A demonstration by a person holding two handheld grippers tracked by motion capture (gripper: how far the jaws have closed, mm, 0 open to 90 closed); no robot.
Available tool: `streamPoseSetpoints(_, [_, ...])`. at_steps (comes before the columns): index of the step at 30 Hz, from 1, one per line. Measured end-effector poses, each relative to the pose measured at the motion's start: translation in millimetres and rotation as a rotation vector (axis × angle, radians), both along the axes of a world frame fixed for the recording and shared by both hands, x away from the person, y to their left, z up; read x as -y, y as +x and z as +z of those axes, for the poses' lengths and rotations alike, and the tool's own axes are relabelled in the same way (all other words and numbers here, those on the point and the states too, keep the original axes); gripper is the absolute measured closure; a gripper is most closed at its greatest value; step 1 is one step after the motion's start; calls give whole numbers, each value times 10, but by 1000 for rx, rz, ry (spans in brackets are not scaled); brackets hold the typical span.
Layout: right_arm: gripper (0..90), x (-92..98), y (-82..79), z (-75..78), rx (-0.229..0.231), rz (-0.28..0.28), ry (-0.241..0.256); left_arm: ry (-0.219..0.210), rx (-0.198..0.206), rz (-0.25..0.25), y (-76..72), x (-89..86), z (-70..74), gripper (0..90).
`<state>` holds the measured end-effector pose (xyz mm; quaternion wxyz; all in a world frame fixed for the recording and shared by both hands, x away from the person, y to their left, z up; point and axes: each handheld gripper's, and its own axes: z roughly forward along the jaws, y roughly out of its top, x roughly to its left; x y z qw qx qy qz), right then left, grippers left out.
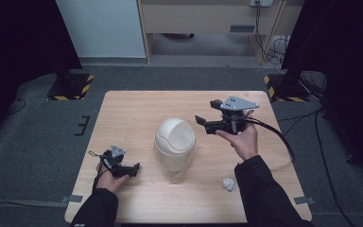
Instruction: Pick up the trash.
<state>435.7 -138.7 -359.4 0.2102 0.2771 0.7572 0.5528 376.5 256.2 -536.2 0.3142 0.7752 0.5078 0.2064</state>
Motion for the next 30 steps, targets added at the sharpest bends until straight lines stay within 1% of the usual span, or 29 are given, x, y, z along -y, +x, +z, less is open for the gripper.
streamPoseSetpoints(3, [202, -63, -1, -52, -12, 12, 0, -1, 0, 0, 0, 1, 0, 0])
streamPoseSetpoints(9, [223, -175, -8, -179, -31, 33, -50, -1, 0, 0, 1, 1, -1, 0])
streamPoseSetpoints(10, [223, -175, -8, -179, -31, 33, -50, -1, 0, 0, 1, 1, -1, 0])
streamPoseSetpoints(13, [232, -241, -12, -263, -54, 44, -86, -1, 0, 0, 1, 1, 0, 0])
streamPoseSetpoints(14, [232, -241, -12, -263, -54, 44, -86, -1, 0, 0, 1, 1, 0, 0])
streamPoseSetpoints(15, [241, -268, -14, -303, -68, 50, -104, -1, 0, 0, 1, 1, 0, 0])
streamPoseSetpoints(16, [241, -268, -14, -303, -68, 50, -104, -1, 0, 0, 1, 1, 0, 0])
streamPoseSetpoints(17, [253, -297, -17, -338, -78, 62, -117, -1, 0, 0, 1, 1, 0, 0])
streamPoseSetpoints(18, [255, -312, -20, -354, -83, 63, -117, -1, 0, 0, 1, 1, 0, 0])
streamPoseSetpoints(22, [262, -343, -20, -407, -93, 71, -150, -1, 0, 0, 1, 1, 0, 0])
streamPoseSetpoints(30, [265, -374, -12, -469, -110, 71, -181, -1, 0, 0, 1, 1, 0, 0])
